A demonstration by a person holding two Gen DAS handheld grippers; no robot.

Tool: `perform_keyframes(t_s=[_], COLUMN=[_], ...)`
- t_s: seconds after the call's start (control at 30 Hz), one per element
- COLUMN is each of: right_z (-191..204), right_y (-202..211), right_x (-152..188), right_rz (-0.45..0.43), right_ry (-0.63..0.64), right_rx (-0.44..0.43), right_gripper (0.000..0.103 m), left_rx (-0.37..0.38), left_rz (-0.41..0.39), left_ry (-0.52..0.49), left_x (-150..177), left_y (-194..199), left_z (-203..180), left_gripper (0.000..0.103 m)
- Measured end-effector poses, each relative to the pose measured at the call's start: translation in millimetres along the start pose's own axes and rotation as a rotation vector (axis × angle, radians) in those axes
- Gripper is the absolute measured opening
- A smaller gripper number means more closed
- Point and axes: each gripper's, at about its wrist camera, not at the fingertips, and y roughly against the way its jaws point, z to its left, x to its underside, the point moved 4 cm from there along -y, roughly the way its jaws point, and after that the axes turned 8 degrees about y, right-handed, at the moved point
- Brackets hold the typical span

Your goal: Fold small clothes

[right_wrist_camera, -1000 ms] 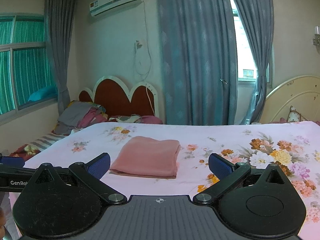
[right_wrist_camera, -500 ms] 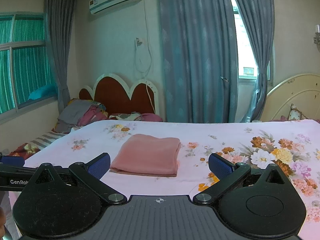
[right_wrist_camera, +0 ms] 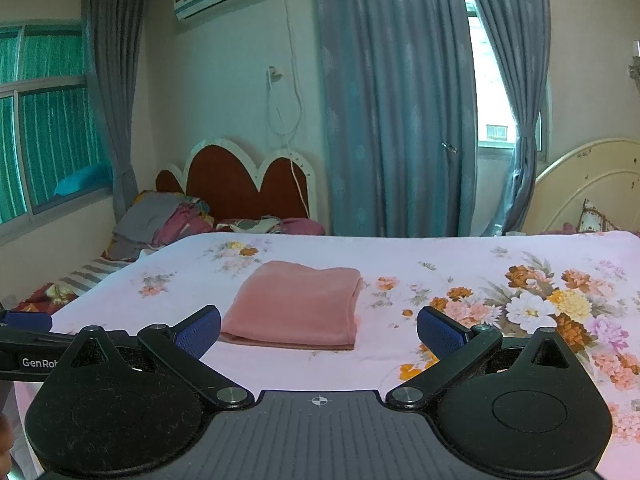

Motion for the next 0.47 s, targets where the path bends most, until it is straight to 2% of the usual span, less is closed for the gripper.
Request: perform_keyframes(t_s=[0.3,0.47], right_z=[-7,-18], right_y=[-43,-83], right_x=[4,11], right_rz=[0.065,0.128], right_ry=[-0.012,-0.029], right_rx=[0.015,0.042], right_gripper=[0.103,0.103], left_rx=[0.048,0.020], left_rz=[0.040,0.089], left_ry=[0.017,0.024], left_x=[-10,-24], left_y=[-49,-110], left_z=[0,8], left_gripper=[0.102,0.103])
